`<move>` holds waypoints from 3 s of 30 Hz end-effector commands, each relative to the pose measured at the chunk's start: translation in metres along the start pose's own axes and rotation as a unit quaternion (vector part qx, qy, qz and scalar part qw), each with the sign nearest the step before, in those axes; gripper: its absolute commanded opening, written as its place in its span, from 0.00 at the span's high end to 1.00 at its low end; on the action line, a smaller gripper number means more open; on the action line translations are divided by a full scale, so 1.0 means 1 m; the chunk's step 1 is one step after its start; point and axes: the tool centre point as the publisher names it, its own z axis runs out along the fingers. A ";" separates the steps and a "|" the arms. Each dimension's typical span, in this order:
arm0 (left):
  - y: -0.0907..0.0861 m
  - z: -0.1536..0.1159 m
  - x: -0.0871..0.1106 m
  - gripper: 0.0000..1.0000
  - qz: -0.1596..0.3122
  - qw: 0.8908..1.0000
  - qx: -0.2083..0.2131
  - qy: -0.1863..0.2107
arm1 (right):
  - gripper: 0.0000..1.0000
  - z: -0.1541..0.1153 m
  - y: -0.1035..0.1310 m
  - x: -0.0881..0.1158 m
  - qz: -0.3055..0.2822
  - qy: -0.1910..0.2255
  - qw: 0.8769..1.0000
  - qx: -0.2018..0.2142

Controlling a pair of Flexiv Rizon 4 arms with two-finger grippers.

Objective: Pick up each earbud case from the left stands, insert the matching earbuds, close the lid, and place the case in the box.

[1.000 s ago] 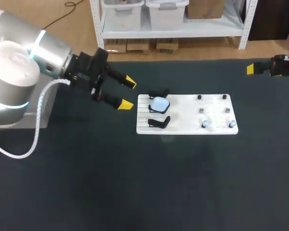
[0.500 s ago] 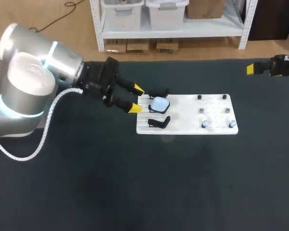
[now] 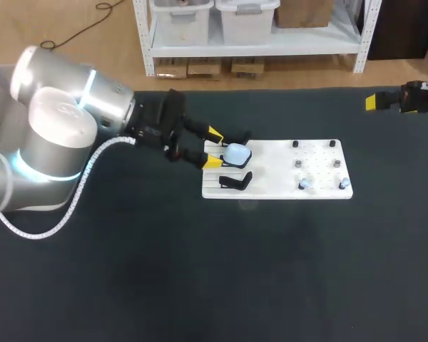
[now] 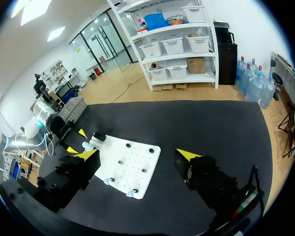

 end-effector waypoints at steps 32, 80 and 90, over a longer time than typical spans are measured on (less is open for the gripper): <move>0.012 0.027 0.007 0.44 0.007 0.999 0.035 -0.016 | 0.00 0.000 0.000 0.000 0.000 0.000 1.000 0.000; 0.008 0.038 0.008 0.60 0.014 0.999 0.031 -0.037 | 0.00 0.000 0.000 0.000 0.000 0.000 1.000 0.000; 0.009 0.041 0.008 0.80 0.009 0.999 0.029 -0.040 | 0.00 0.000 0.000 0.000 0.000 0.000 1.000 0.000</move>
